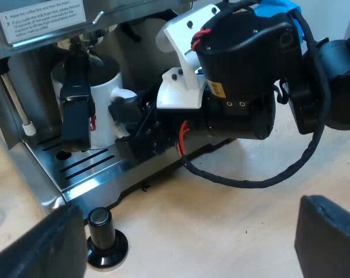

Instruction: Place mug into machine

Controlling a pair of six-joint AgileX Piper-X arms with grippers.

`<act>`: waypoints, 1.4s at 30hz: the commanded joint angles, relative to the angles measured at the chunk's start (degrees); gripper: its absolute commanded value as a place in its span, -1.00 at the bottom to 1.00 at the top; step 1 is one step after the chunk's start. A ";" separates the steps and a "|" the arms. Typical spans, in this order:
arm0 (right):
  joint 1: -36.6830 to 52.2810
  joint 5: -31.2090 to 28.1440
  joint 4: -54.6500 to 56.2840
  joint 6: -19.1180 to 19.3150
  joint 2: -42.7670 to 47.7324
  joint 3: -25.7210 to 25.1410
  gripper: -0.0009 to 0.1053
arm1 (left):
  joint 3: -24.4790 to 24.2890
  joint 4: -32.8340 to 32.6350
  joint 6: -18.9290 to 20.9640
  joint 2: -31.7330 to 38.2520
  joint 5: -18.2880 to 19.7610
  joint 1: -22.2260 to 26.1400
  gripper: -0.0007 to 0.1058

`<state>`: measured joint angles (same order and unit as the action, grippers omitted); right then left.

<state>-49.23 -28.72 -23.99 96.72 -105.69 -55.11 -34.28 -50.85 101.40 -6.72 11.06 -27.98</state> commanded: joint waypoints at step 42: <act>-1.80 -1.02 16.72 -5.71 8.65 -0.76 0.08 | -0.02 0.65 -1.35 0.36 0.26 -0.29 0.40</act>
<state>-50.93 -29.33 -8.33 91.41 -98.25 -55.31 -34.28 -50.85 100.22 -6.72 11.18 -27.98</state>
